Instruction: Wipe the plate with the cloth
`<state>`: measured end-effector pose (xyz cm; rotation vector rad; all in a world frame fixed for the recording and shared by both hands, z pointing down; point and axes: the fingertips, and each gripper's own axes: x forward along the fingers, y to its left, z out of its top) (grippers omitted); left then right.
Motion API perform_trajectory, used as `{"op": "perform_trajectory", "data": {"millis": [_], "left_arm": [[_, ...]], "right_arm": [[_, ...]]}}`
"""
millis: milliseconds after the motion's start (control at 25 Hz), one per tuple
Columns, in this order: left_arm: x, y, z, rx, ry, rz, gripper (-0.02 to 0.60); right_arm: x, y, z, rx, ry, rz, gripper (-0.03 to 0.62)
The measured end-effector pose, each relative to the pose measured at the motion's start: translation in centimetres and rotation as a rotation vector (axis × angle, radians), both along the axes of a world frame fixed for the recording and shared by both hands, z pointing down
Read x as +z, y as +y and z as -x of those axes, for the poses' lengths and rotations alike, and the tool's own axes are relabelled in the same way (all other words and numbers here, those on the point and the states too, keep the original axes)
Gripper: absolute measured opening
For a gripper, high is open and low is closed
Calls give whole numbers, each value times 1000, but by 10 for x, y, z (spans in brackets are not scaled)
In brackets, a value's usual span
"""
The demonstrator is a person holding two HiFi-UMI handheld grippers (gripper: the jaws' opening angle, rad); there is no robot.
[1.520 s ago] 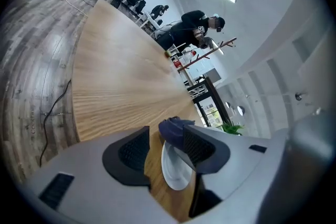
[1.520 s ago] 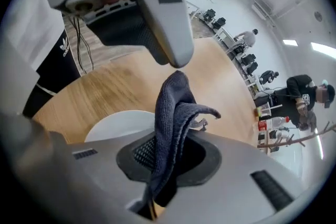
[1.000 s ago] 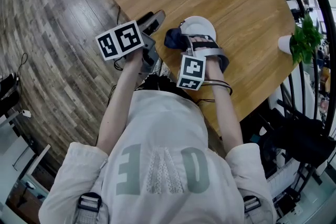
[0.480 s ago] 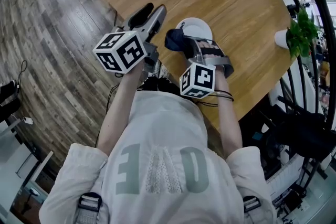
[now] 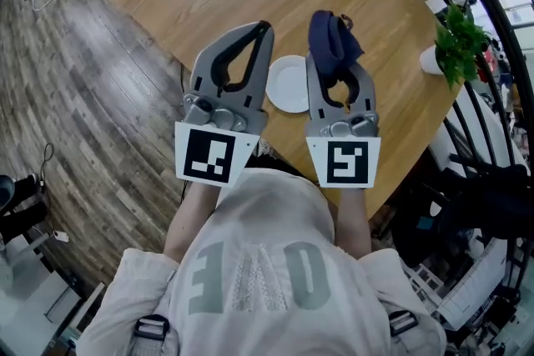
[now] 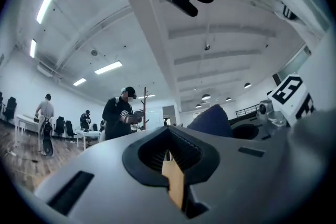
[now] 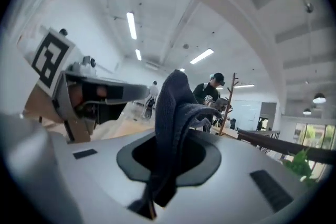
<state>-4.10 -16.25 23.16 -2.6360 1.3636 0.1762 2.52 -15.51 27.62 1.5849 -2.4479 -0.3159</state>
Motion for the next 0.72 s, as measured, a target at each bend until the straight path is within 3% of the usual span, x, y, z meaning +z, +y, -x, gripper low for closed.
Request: {"op": "perform_trajectory", "data": {"millis": [80,160,480,720], "left_arm": [[1,3,-11,24,-46,-18,8],[3,5,-21,40,-90,-29,8],[-4,-1,-25,38,-94,-41,8],[-15,5,-21,11,-86,-95,8]], "right_arm": [[-7,9,-14,31,-92,-22,57],[-7,17,-28,62,-120,-33,57],[7,21,-42,105,-62,-5,55],[12,19,-44,102,-47,-4,55]]}}
